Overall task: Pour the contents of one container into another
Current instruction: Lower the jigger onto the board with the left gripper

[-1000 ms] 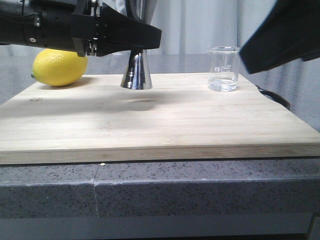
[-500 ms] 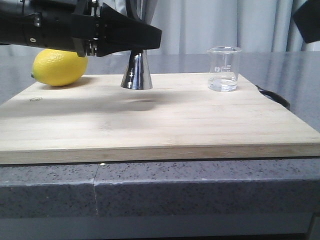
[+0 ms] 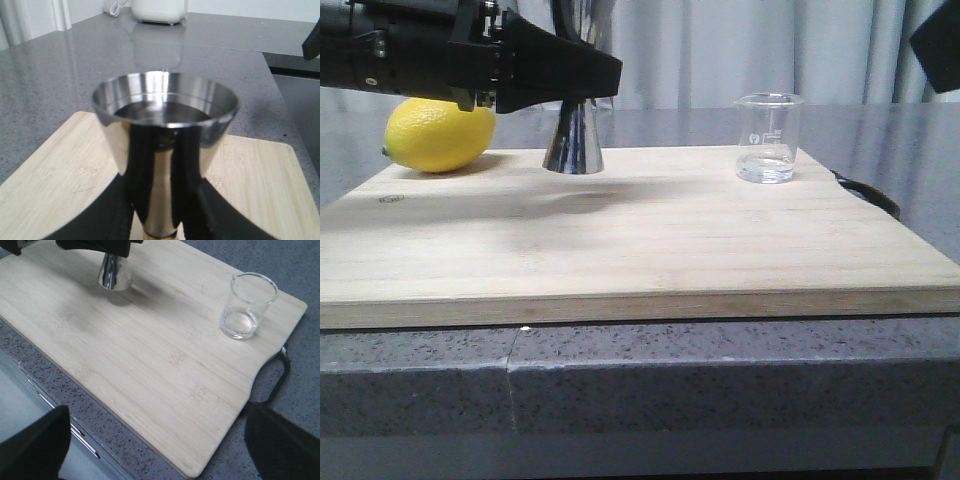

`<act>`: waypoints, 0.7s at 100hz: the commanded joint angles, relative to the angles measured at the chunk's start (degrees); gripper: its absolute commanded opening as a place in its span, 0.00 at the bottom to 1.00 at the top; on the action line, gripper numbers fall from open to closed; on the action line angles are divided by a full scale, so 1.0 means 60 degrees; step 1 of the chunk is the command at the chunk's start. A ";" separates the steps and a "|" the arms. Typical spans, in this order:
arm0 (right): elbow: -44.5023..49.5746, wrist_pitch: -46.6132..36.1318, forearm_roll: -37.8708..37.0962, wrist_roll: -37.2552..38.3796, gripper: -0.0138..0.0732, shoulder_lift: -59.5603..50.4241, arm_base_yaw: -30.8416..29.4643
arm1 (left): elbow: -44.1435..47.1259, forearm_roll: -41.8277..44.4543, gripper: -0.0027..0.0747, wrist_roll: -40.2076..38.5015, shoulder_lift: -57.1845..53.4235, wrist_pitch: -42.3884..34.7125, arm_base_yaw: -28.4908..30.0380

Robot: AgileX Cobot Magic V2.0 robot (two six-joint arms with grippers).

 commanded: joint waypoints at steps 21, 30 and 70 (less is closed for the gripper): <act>-0.0212 -0.0599 -0.0033 -0.0108 0.89 -0.0053 -0.0049 | -0.0284 -0.0934 0.22 0.0125 -0.0394 0.0969 0.0271; -0.0212 -0.0599 -0.0033 -0.0108 0.89 -0.0053 -0.0049 | -0.0265 -0.0934 0.22 0.0207 -0.0394 0.0969 0.0271; -0.0212 -0.0671 -0.0033 -0.0091 0.89 -0.0053 -0.0049 | -0.0265 -0.0934 0.22 0.0226 0.0255 0.0969 0.0271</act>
